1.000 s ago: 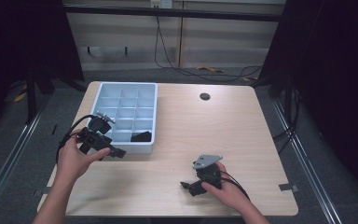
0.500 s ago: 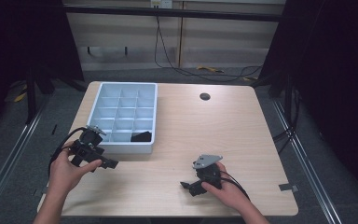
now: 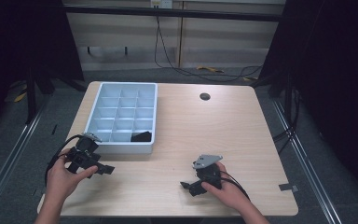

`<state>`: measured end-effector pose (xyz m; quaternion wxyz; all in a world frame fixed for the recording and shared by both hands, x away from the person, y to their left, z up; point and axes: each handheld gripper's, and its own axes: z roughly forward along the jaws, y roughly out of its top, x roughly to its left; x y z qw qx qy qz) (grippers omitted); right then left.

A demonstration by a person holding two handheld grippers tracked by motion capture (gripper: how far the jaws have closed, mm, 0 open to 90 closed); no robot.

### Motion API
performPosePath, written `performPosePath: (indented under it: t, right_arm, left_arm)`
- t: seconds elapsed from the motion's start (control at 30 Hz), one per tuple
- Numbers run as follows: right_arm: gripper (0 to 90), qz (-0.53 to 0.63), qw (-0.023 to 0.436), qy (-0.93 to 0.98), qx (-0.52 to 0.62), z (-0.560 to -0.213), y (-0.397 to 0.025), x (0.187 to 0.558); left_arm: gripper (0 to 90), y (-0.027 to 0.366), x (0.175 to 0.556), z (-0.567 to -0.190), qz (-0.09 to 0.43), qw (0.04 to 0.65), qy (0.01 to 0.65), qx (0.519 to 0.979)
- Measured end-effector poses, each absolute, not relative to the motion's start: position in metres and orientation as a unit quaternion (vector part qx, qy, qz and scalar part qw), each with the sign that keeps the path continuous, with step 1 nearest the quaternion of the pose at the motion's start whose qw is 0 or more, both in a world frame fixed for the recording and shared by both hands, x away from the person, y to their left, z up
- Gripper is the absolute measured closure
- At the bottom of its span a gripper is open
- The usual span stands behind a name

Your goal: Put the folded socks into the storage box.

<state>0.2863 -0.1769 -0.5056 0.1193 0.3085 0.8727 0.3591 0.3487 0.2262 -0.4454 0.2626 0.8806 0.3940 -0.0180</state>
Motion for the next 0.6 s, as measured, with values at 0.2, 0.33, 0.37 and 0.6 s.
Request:
performPosePath:
  t: [0.2, 0.33, 0.37, 0.6]
  right_arm:
    - [9.7, 0.359, 0.119, 0.873, 0.308, -0.506, -0.177, 0.286]
    - [9.7, 0.36, 0.119, 0.873, 0.308, -0.506, -0.177, 0.286]
    - [9.7, 0.36, 0.119, 0.873, 0.308, -0.506, -0.177, 0.286]
    - [9.7, 0.36, 0.119, 0.873, 0.308, -0.506, -0.177, 0.286]
  left_arm:
    - [17.6, 0.232, 0.348, -0.457, -0.021, 0.255, 0.399, 0.881]
    - [17.6, 0.233, 0.347, -0.461, -0.019, 0.251, 0.403, 0.88]
    - [17.6, 0.232, 0.347, -0.461, -0.018, 0.25, 0.404, 0.88]
    - [18.0, 0.229, 0.345, -0.462, -0.015, 0.247, 0.398, 0.883]
